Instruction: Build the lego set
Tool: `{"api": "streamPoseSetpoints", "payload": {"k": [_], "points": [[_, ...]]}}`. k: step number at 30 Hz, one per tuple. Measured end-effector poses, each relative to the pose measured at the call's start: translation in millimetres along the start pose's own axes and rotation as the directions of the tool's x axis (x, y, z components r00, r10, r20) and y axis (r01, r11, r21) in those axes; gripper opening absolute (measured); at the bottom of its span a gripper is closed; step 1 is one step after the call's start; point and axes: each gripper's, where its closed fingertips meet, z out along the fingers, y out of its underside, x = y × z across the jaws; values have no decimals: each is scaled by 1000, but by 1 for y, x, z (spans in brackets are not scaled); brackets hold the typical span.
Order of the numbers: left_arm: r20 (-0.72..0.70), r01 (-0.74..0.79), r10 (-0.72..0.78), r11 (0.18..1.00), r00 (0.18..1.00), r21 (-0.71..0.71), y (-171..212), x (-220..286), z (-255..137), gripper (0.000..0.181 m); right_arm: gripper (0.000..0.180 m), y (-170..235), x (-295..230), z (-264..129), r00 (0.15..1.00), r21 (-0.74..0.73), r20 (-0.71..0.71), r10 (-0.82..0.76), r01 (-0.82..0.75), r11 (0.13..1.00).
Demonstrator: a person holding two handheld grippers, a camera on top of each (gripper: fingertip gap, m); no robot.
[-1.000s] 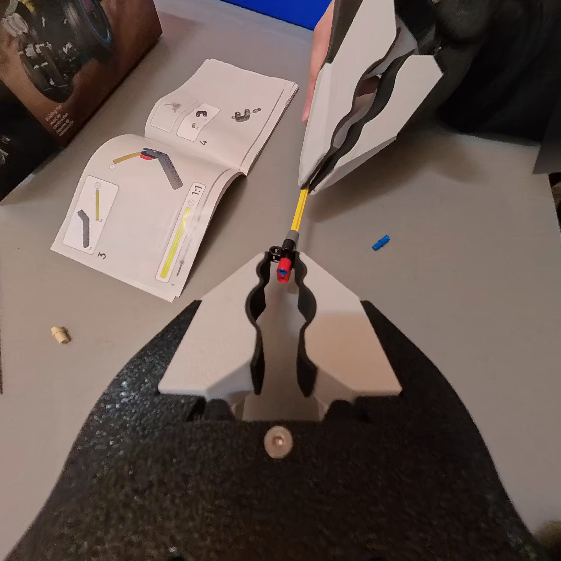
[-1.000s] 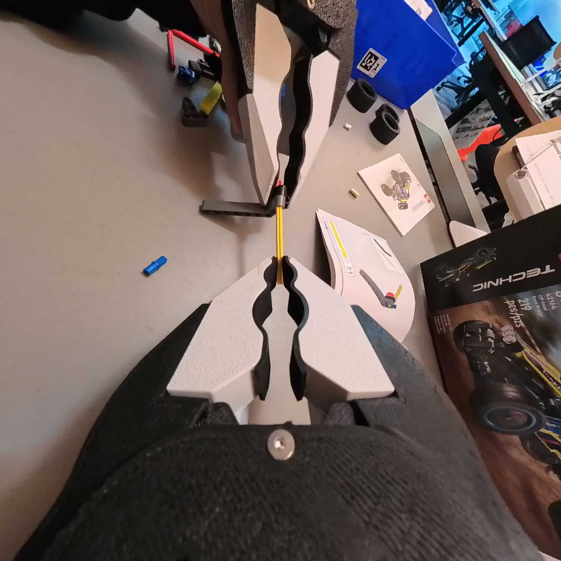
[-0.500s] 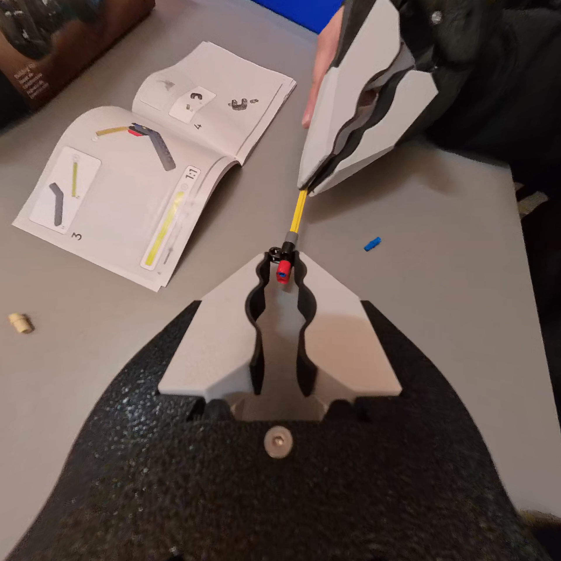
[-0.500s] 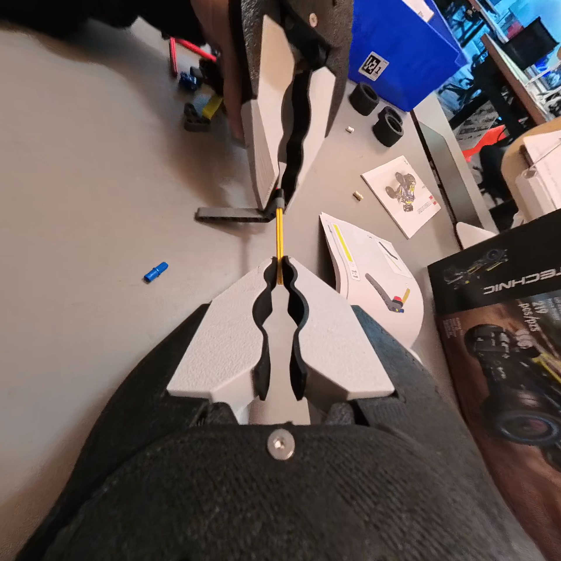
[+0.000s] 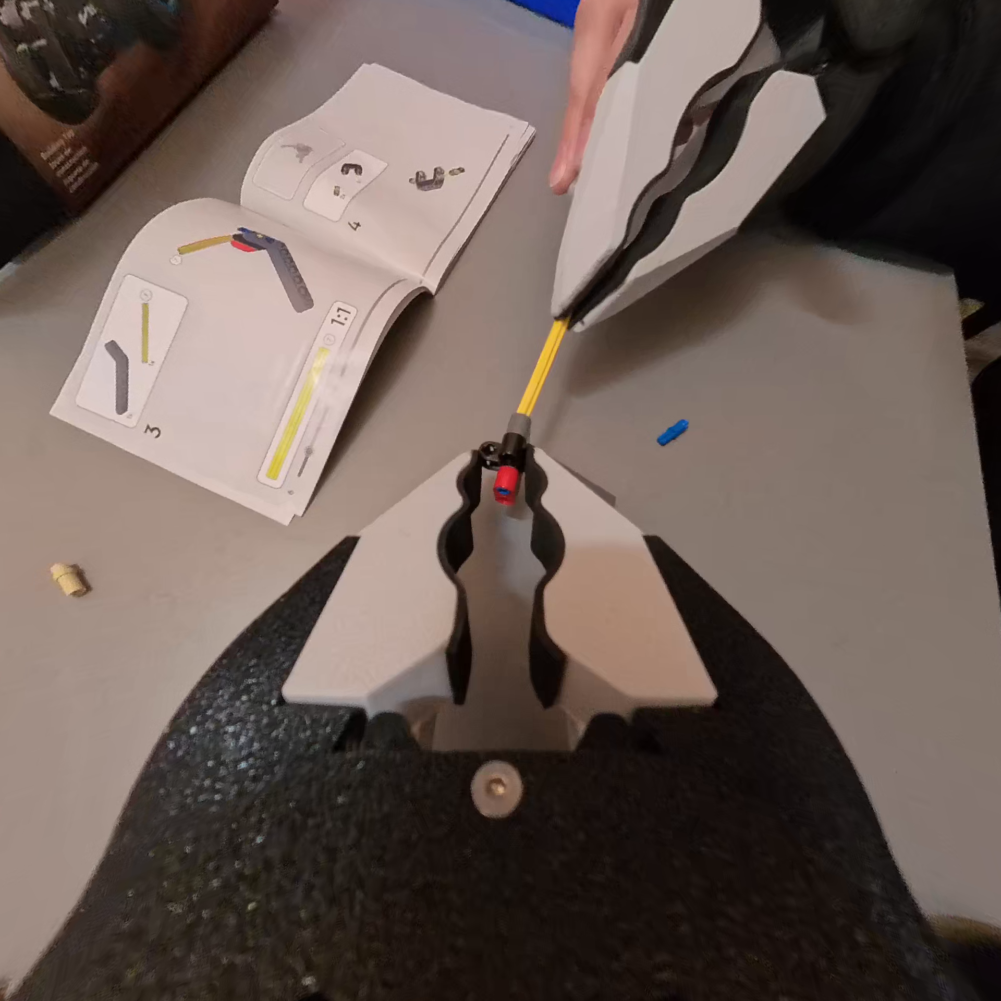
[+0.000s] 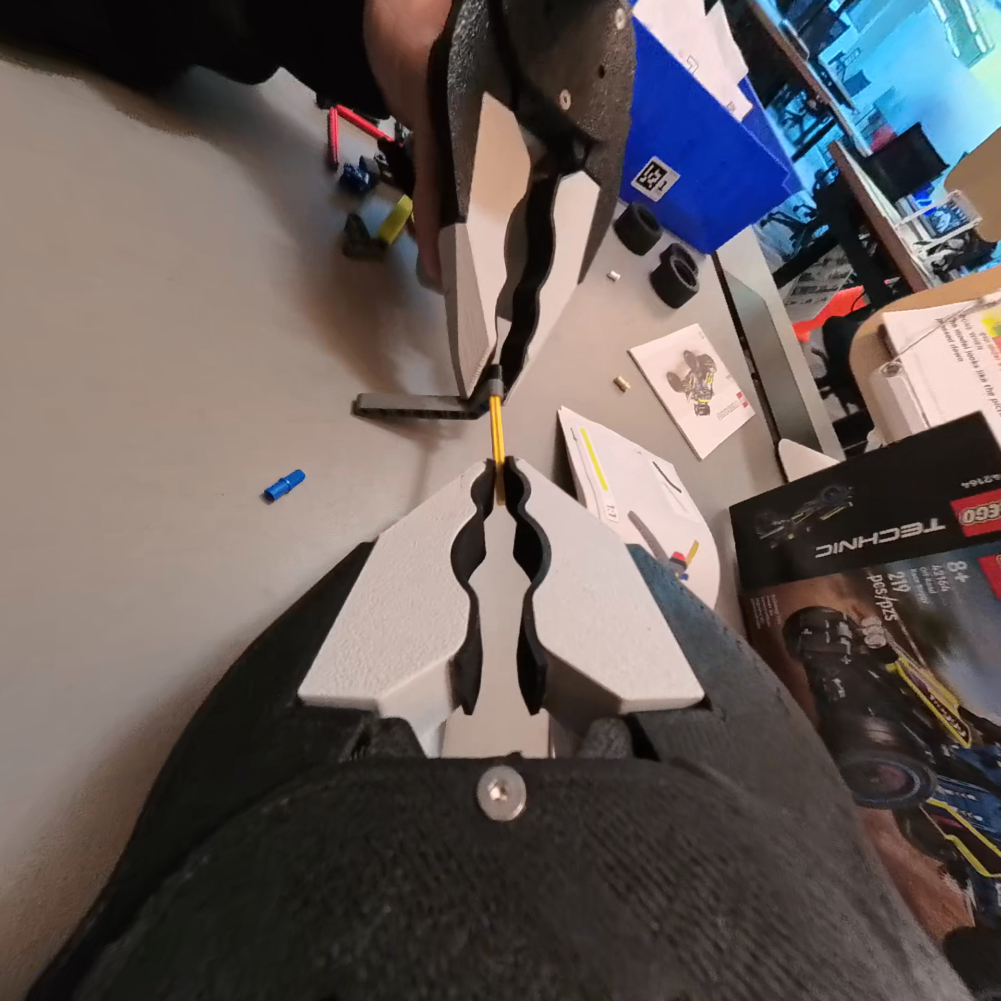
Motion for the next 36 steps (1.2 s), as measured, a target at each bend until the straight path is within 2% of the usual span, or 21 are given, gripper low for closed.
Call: {"api": "streamPoseSetpoints", "payload": {"k": [5, 12, 17, 24, 29, 32, 33, 34, 36], "points": [[-3, 6, -6, 1000, 1000, -1, 1, 0, 0, 14, 2, -4, 0, 1, 993, 84, 40, 113, -116, 990], [-64, 7, -8, 1000, 998, -1, 6, 4, 0, 14, 1, -2, -2, 5, 972, 109, 98, 216, -226, 968], [-42, 32, -31, 999, 999, 10, 4, 0, 2, 14, 1, 14, -3, 10, 965, 32, 101, 240, -245, 969], [-38, 16, -16, 1000, 999, 17, 3, 0, 3, 13, 2, 18, -7, 14, 973, -3, 103, 208, -208, 978], [-5, -16, 16, 998, 1000, -58, 14, -3, 8, 13, 12, 19, -7, 11, 974, 5, 104, 203, -204, 979], [-5, -31, 31, 998, 1000, -63, 14, -2, 8, 13, 24, 44, -12, 8, 971, -118, 124, 203, -189, 975], [1, -24, 24, 998, 1000, -59, 14, -3, 7, 13, 19, 47, -16, 6, 964, -137, 148, 221, -201, 970], [6, -17, 17, 998, 1000, -57, 14, -5, 6, 13, 28, 46, -21, 3, 953, -143, 185, 240, -216, 966], [2, -13, 13, 998, 1000, -59, 15, -5, 5, 13, 30, 49, -24, -5, 944, -166, 219, 248, -215, 962]]}}
